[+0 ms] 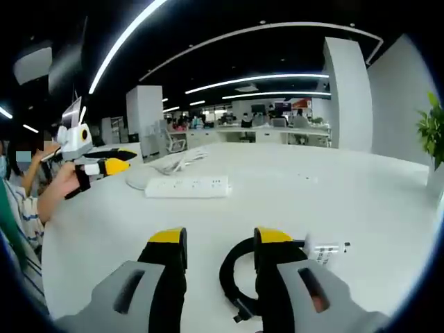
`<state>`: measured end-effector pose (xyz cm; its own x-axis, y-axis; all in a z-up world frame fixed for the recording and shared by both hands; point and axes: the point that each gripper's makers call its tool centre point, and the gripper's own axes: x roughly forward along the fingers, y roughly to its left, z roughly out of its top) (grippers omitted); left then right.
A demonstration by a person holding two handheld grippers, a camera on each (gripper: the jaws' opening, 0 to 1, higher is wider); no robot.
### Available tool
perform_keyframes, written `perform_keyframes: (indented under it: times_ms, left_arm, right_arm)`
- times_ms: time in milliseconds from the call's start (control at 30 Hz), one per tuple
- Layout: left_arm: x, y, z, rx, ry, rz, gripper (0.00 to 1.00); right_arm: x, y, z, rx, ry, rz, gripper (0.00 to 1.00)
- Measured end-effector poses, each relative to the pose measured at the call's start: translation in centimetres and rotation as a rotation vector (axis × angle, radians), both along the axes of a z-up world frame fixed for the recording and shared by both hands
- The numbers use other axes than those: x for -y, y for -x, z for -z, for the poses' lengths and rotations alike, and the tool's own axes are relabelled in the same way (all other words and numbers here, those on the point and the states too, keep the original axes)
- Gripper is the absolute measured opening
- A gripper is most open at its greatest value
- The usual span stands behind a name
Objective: Straighten the power strip on the desk, plug the charger into it
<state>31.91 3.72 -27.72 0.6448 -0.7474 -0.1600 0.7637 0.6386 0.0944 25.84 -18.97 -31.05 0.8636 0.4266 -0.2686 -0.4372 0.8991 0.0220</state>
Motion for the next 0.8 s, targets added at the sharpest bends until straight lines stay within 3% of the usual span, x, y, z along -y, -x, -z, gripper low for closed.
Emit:
perform_keyframes:
  times_ms: [367, 800]
  left_arm:
    - [1.4, -2.5, 0.5, -0.002, -0.013, 0.063, 0.35]
    - [3.1, -3.0, 2.4, -0.046, -0.004, 0.116, 0.35]
  right_arm:
    - [0.3, -0.8, -0.3, 0.012, 0.001, 0.006, 0.37]
    - [1.8, -1.1, -1.6, 0.043, -0.002, 0.036, 0.37]
